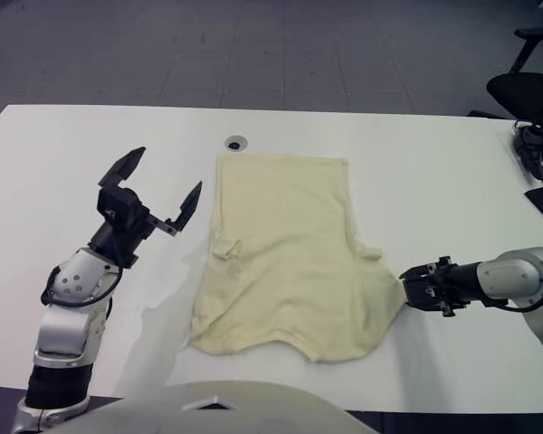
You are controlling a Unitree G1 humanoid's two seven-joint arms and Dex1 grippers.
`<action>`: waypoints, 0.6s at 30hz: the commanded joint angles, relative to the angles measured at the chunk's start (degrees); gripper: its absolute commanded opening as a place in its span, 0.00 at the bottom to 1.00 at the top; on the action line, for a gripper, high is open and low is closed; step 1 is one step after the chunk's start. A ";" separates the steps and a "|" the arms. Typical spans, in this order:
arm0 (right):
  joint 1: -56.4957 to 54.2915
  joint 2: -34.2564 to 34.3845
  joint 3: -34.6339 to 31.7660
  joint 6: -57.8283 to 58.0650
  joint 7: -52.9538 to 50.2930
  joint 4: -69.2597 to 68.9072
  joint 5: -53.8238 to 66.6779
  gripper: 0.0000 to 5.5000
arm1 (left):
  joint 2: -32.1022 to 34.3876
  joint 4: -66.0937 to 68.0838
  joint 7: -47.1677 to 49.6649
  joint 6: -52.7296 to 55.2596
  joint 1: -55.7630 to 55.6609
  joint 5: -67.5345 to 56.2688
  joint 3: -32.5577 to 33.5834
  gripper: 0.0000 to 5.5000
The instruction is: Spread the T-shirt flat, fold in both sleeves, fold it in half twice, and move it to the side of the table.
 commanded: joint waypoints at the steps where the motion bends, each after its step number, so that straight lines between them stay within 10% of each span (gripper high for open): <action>1: 0.24 -0.64 0.61 -0.16 0.00 -0.01 -0.23 0.31 | 0.28 -0.60 -0.13 0.76 -0.51 0.52 -0.12 0.98; 11: 0.52 -0.81 0.63 -0.10 0.10 -0.52 -0.12 0.02 | 0.44 -0.70 -0.24 1.06 -0.42 0.57 -0.11 0.98; 18: 0.51 -0.89 0.58 -0.20 0.09 -0.52 -0.11 0.01 | 0.45 -0.66 -0.27 1.13 -0.51 0.51 -0.08 0.98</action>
